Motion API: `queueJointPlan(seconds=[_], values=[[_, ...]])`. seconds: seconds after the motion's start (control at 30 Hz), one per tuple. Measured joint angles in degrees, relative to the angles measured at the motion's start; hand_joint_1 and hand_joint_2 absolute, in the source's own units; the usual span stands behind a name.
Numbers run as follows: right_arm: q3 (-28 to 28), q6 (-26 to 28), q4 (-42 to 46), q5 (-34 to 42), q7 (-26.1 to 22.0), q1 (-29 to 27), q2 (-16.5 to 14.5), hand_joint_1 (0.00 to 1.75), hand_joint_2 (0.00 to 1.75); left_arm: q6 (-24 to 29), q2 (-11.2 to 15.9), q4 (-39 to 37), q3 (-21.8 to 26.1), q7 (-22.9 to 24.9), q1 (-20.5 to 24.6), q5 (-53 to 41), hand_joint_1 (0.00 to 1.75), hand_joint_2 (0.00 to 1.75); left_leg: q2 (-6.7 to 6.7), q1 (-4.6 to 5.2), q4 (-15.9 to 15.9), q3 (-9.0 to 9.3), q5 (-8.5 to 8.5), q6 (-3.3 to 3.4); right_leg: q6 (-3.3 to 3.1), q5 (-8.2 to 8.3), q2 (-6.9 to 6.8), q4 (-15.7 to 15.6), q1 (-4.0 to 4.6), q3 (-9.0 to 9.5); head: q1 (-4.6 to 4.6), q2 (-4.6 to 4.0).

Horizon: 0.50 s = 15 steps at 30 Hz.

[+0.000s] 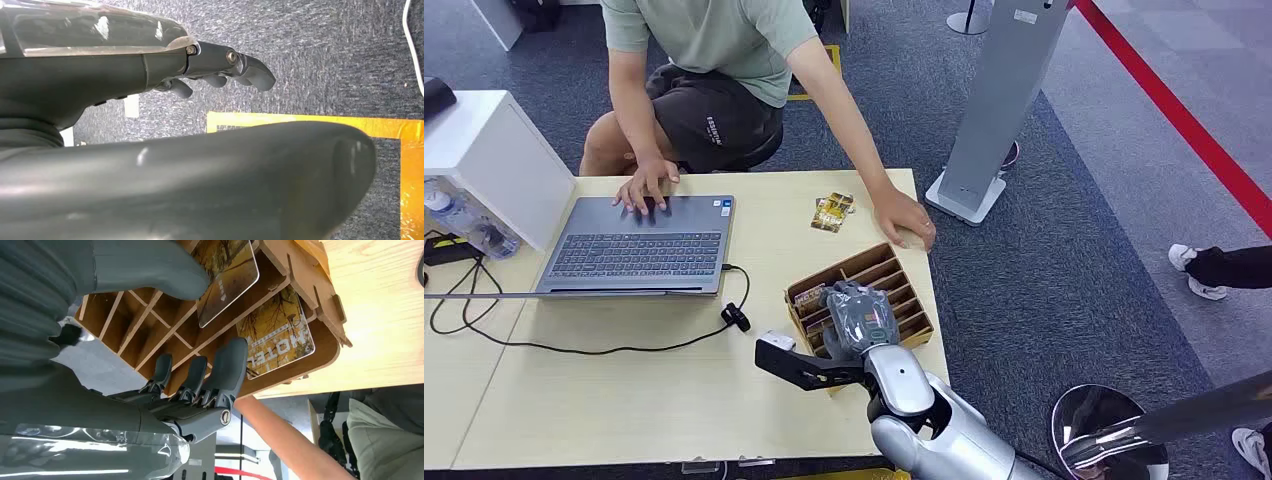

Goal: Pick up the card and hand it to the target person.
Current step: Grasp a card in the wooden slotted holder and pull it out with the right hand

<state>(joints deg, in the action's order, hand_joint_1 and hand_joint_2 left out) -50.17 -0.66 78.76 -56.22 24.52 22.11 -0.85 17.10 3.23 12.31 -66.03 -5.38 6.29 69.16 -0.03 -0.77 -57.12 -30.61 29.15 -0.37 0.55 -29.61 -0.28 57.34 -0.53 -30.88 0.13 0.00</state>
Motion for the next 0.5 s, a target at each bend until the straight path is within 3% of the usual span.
queueJointPlan(seconds=[0.17,0.5], values=[[0.0,0.0,-0.8,0.0,0.0,0.1,-0.2,0.83,1.75,0.0,0.0,0.0,0.0,0.0,0.0,0.0,0.00,0.00,0.00,0.00,0.0,0.00,0.00,0.00,0.00,0.00,0.00,0.0,0.00,0.00,0.01,0.00],[-0.1,0.2,-2.4,0.4,0.0,0.8,-0.5,1.02,1.75,-0.3,0.0,0.0,0.0,-0.2,0.0,-0.1,0.00,0.00,0.00,0.00,0.0,0.01,0.00,0.00,0.00,0.00,0.00,0.0,0.00,0.00,0.00,0.00]])
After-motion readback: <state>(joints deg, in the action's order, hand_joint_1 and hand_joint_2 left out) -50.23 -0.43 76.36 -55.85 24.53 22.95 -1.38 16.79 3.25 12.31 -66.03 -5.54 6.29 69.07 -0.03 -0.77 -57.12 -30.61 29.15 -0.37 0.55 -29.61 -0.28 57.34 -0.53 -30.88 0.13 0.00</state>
